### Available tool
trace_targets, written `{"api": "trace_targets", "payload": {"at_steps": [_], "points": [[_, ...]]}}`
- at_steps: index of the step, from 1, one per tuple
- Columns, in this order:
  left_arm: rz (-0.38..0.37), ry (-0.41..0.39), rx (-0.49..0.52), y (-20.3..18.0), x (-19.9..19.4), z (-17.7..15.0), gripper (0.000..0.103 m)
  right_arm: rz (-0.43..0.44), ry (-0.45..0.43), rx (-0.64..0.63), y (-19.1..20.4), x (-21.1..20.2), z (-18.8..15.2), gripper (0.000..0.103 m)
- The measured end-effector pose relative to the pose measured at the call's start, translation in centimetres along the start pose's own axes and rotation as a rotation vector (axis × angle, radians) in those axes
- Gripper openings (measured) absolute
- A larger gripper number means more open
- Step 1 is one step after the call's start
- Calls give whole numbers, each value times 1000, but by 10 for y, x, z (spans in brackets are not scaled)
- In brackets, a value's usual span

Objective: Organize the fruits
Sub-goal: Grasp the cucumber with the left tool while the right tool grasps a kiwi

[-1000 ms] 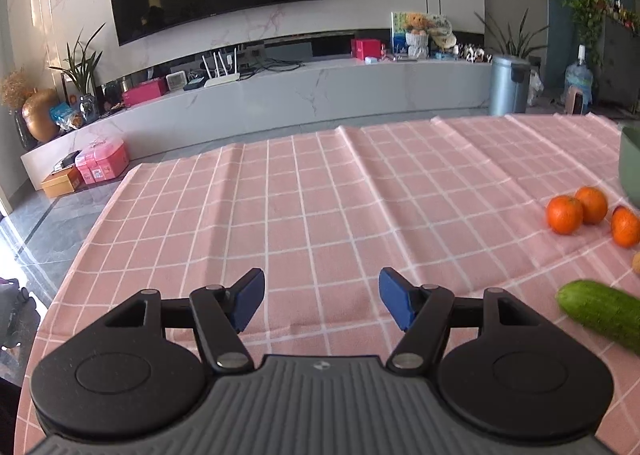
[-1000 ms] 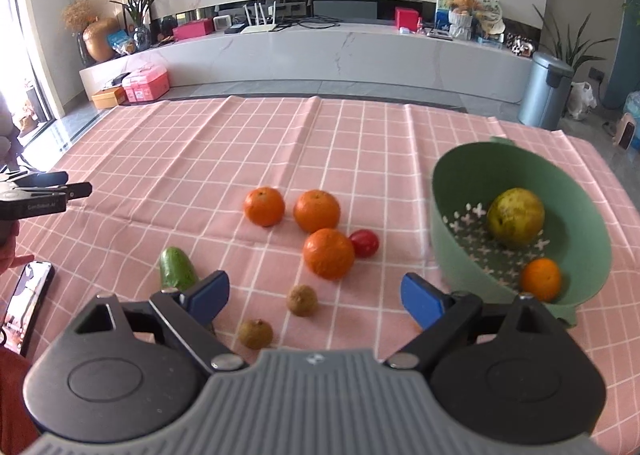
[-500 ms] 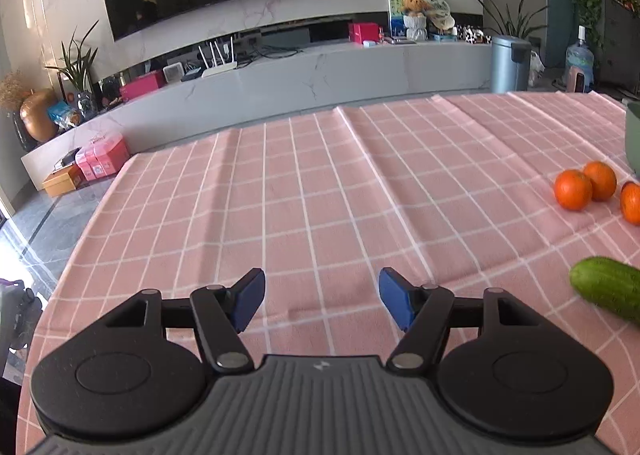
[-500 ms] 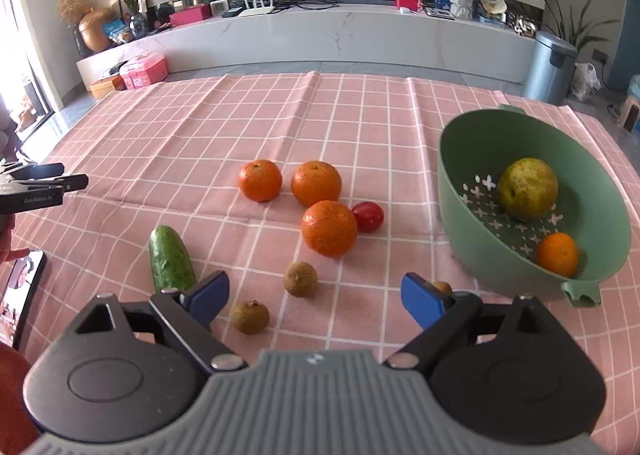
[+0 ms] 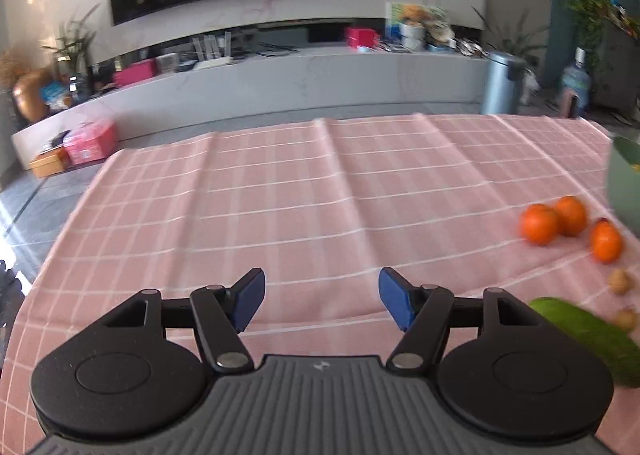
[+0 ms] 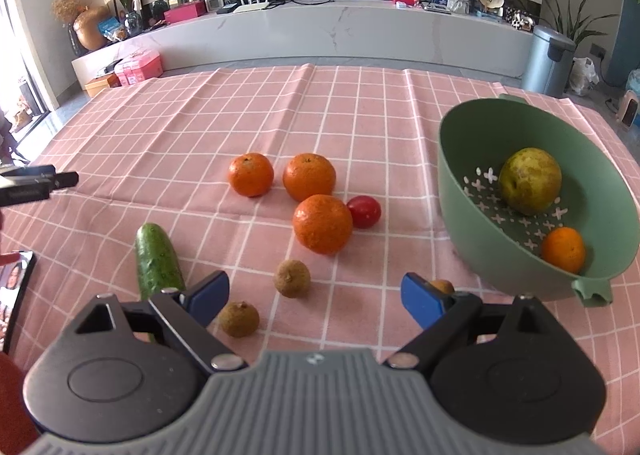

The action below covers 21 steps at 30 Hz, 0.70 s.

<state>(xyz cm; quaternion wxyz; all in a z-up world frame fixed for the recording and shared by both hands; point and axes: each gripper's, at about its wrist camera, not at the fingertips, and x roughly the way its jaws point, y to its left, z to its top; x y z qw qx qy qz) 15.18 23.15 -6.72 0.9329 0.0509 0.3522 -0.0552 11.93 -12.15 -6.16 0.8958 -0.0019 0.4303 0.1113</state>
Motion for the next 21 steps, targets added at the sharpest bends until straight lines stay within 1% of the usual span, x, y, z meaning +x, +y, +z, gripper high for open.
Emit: {"api": "trace_targets", "payload": {"at_steps": [1, 2, 6, 8, 10, 12, 16, 21], "points": [[-10, 11, 16, -9, -2, 4, 77, 2, 2, 7, 0, 2, 1, 86], [-27, 24, 30, -18, -3, 7, 77, 7, 4, 17, -1, 4, 2, 81], [-78, 124, 47, -49, -3, 16, 77, 27, 9, 45, -4, 12, 5, 71], [-96, 184, 32, -62, -3, 20, 77, 37, 22, 59, -5, 18, 5, 62], [-120, 234, 5, -74, -6, 21, 77, 50, 36, 77, -7, 24, 5, 59], [-126, 279, -25, -86, -8, 21, 77, 59, 47, 85, -7, 29, 5, 54], [-103, 370, -131, -108, -4, 18, 77, 78, 59, 91, -7, 35, 3, 53], [-68, 441, -270, -121, 4, 8, 77, 102, 70, 84, -5, 41, 1, 50]]}}
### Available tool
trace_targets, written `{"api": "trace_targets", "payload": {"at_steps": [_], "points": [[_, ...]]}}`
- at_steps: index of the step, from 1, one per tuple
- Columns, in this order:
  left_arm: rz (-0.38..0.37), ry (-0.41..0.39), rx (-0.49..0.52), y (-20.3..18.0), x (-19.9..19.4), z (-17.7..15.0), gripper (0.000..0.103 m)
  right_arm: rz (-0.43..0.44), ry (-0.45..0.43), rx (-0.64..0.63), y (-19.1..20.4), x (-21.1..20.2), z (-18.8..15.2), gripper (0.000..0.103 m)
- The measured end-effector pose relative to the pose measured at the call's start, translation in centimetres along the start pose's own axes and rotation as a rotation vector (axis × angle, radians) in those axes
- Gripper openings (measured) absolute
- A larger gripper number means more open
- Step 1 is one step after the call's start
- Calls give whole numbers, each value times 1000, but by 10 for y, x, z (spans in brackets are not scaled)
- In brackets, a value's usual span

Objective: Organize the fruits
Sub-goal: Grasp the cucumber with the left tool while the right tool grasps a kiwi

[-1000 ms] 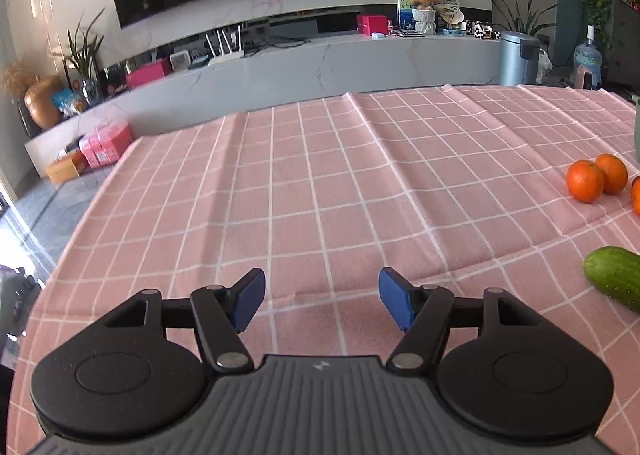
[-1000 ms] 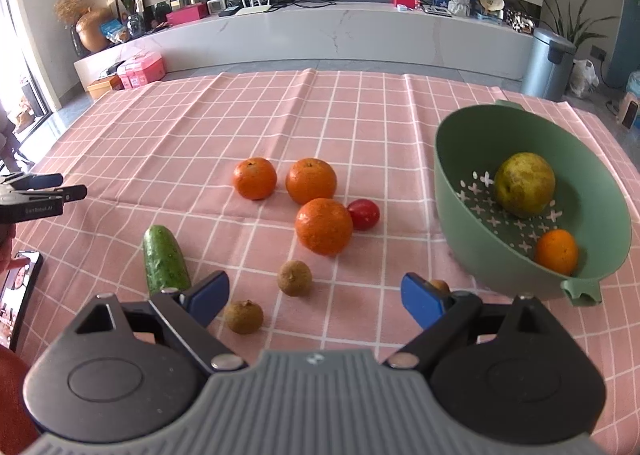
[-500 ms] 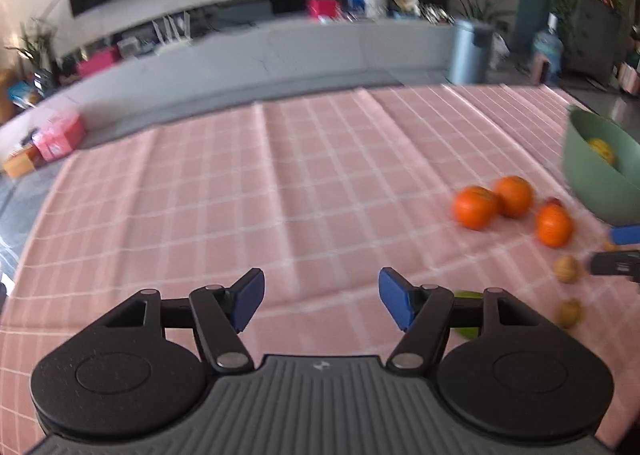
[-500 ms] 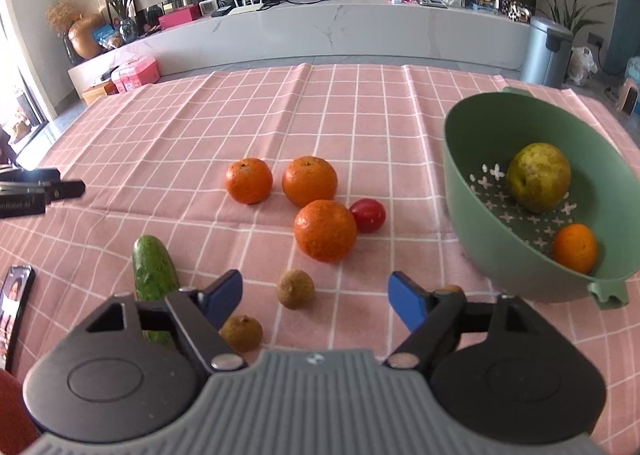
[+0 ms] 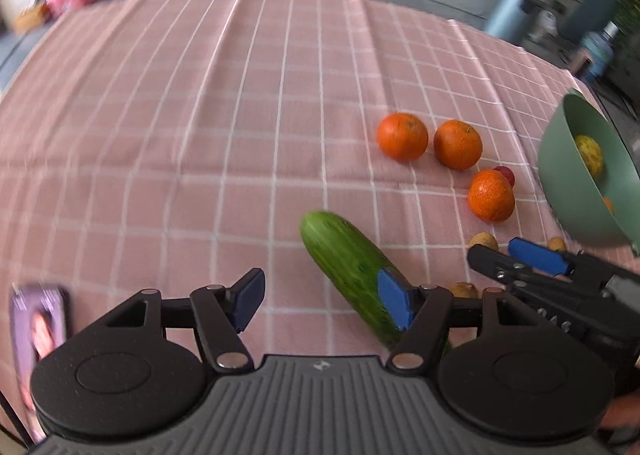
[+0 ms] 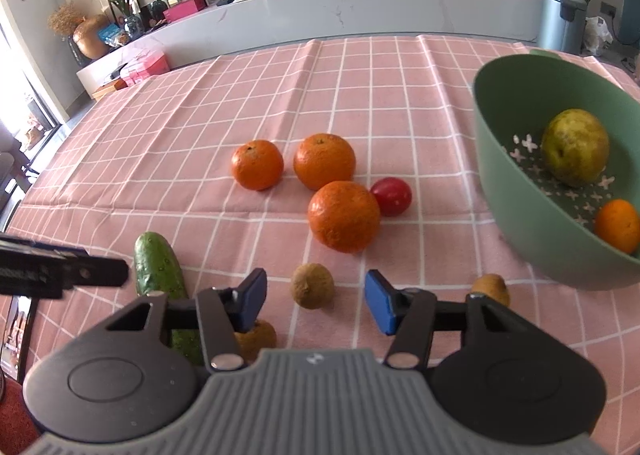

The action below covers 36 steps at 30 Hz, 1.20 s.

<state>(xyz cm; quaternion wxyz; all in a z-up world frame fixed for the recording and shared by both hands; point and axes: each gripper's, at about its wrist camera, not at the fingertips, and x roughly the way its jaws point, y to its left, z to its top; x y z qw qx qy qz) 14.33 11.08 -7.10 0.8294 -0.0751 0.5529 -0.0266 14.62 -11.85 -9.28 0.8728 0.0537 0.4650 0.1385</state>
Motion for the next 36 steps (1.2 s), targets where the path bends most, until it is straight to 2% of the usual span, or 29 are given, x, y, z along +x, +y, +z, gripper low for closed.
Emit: {"api": "trace_targets", "payload": {"at_steps": [5, 7, 9, 17, 20, 22, 25, 27, 29, 32, 36], "points": [[24, -9, -76, -9, -2, -4, 78, 9, 20, 4, -3, 10, -2, 37], [51, -17, -92, -13, -2, -5, 83, 13, 19, 3, -3, 11, -3, 31], [74, -26, -101, -16, -1, -6, 86, 19, 19, -6, -3, 12, -3, 21], [150, -51, -146, -26, -1, -11, 92, 26, 7, -2, -9, 5, -5, 21], [217, -111, -138, -30, -9, -15, 90, 33, -2, 2, -12, -1, -6, 21], [196, -108, -171, -26, -13, -16, 90, 39, -12, 2, -14, -7, -6, 21], [140, -42, -238, -17, -6, -18, 90, 42, -31, 7, -18, -14, -8, 21], [125, -45, -286, -13, -5, -22, 91, 47, -40, 16, -22, -17, -9, 21], [83, -37, -350, -8, -3, -24, 89, 50, -46, 21, -25, -21, -10, 22], [19, 8, -394, -8, 9, -23, 84, 53, -51, 28, -30, -23, -11, 22], [-2, 22, -418, -13, 18, -24, 78, 61, -49, 37, -35, -25, -13, 22]]}}
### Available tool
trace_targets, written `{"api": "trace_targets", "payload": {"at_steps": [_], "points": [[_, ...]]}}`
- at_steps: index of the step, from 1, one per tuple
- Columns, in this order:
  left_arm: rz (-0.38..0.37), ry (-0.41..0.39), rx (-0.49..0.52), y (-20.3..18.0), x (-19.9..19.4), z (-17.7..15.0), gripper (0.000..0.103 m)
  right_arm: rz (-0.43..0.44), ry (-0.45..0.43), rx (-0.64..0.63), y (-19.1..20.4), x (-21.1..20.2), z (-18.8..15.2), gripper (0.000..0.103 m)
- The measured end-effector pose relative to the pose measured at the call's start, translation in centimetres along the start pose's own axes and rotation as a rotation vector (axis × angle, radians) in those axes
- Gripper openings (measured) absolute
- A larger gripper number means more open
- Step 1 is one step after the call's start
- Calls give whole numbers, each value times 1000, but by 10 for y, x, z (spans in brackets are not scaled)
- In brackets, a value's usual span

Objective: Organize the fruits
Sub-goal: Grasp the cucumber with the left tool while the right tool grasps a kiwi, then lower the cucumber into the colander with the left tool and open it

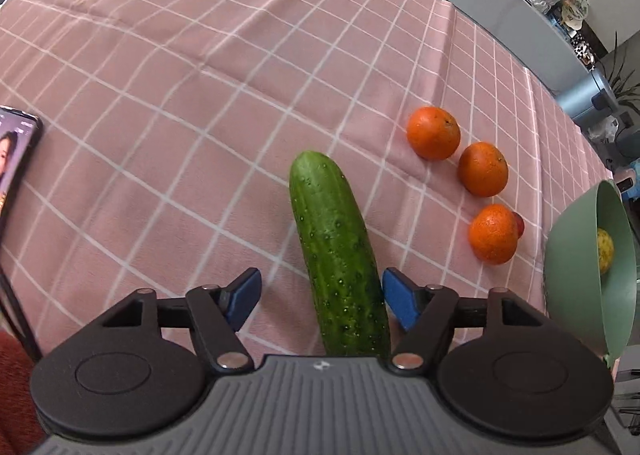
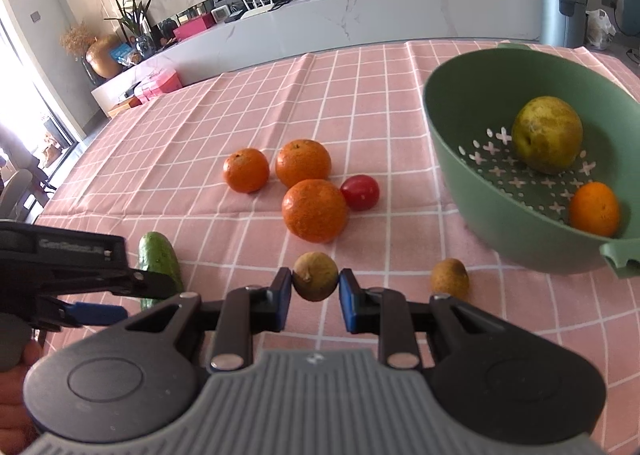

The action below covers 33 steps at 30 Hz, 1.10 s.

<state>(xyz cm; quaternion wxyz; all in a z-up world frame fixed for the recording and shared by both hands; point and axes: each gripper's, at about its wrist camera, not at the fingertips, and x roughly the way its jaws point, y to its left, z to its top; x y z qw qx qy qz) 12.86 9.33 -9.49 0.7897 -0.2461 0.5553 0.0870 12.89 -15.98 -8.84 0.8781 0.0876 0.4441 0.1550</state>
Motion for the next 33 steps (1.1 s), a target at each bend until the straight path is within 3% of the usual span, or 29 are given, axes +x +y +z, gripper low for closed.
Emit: {"api": "trace_targets", "payload": {"at_steps": [1, 3, 5, 15, 26, 33], "points": [[-2, -4, 5, -2, 0, -1, 76, 0, -1, 1, -1, -2, -1, 22], [-20, -8, 14, -7, 1, -2, 56, 1, -2, 3, -4, -5, -2, 22], [-35, -3, 11, -12, 0, -1, 46, 4, -1, 6, -6, -7, -3, 22], [6, -46, 70, -24, -9, -12, 43, 21, -41, 0, -13, -31, -1, 22], [-120, -152, 173, -57, -60, -19, 42, 20, -124, -70, -21, -80, 9, 21], [-280, -192, 273, -108, -95, -12, 42, -5, -158, -112, -43, -109, 30, 21]]}}
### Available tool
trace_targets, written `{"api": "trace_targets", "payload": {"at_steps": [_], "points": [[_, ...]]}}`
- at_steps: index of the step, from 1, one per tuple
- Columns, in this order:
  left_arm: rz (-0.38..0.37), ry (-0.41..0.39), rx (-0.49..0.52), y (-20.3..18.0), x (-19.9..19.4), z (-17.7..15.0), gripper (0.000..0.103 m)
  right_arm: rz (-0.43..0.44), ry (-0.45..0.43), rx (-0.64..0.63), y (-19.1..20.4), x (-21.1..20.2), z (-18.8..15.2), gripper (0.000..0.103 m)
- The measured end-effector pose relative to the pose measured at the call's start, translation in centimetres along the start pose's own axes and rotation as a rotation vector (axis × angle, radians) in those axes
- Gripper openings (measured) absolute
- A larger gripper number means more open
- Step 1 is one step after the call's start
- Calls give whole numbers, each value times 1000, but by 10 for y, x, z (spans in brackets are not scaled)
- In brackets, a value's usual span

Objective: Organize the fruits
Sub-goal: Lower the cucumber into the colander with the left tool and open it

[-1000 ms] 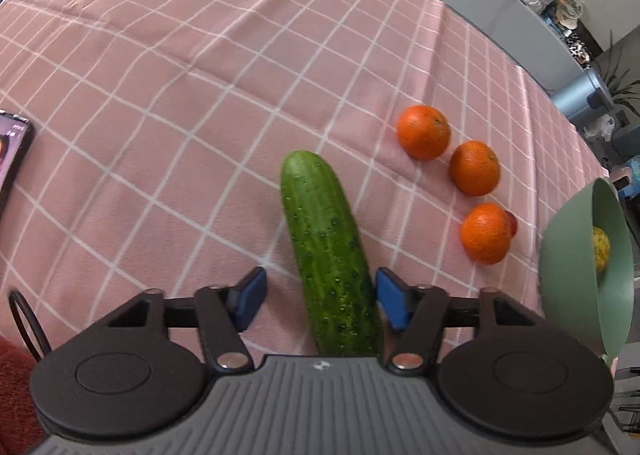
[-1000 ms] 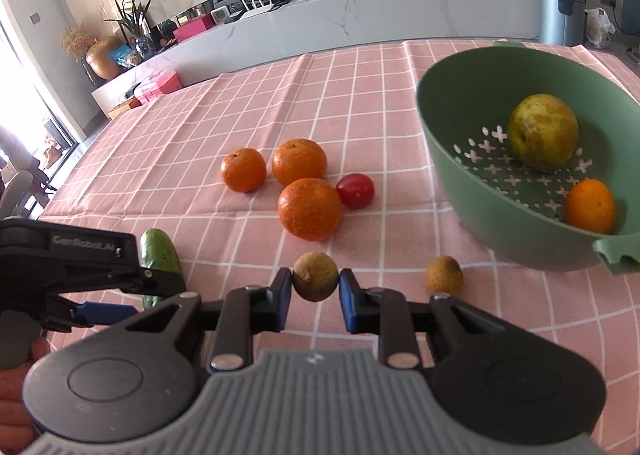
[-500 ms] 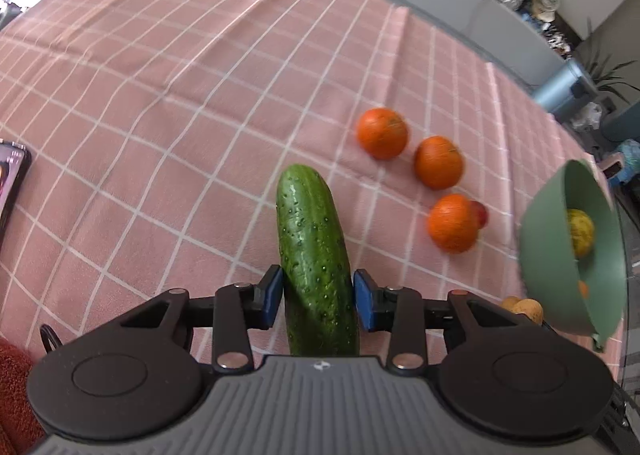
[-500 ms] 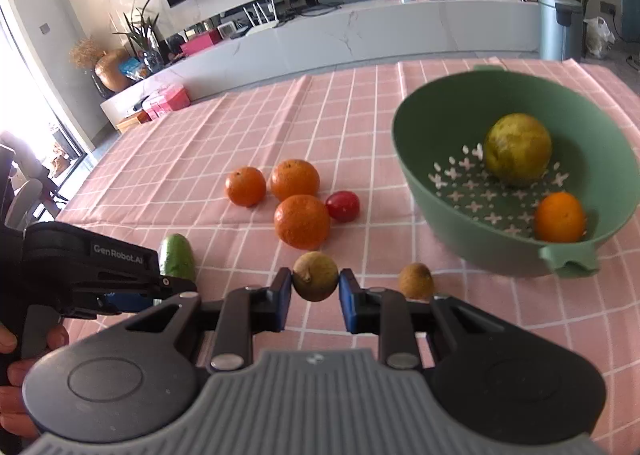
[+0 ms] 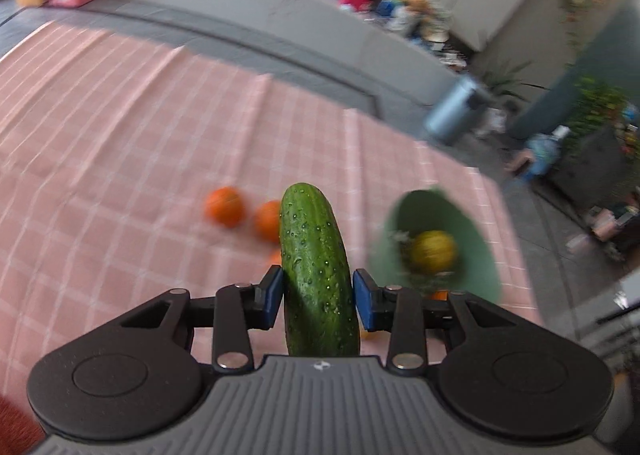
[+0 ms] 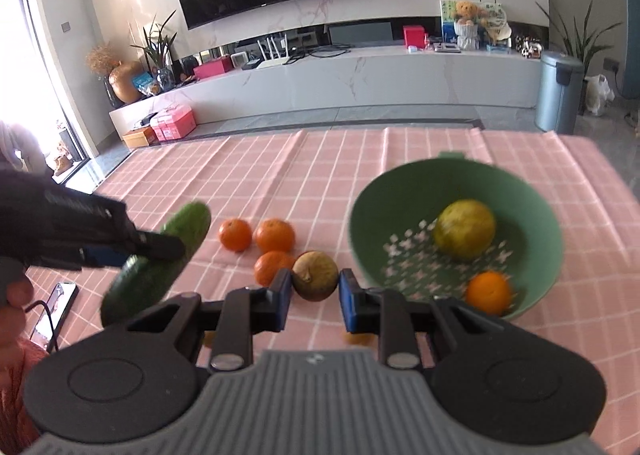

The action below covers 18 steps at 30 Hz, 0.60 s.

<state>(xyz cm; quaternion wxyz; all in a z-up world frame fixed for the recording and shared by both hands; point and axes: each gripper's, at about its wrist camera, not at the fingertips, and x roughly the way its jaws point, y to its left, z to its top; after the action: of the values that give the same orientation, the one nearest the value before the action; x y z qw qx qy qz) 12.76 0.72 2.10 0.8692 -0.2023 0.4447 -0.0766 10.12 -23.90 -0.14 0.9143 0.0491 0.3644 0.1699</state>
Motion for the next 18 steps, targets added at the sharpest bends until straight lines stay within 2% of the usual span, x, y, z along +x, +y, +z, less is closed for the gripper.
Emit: {"api": "trace_targets", "payload": {"at_steps": [3, 8, 11, 18], "points": [[-89, 32, 58, -28, 9, 12, 42, -28, 17, -26, -15, 0, 10, 22], [-199, 176, 115, -66, 53, 24, 42, -71, 72, -89, -38, 9, 25, 22], [-204, 253, 140, -82, 86, 26, 42, -83, 115, -113, -53, 23, 29, 21], [-110, 337, 204, -97, 135, 20, 42, -98, 236, -156, -77, 57, 28, 21]]}}
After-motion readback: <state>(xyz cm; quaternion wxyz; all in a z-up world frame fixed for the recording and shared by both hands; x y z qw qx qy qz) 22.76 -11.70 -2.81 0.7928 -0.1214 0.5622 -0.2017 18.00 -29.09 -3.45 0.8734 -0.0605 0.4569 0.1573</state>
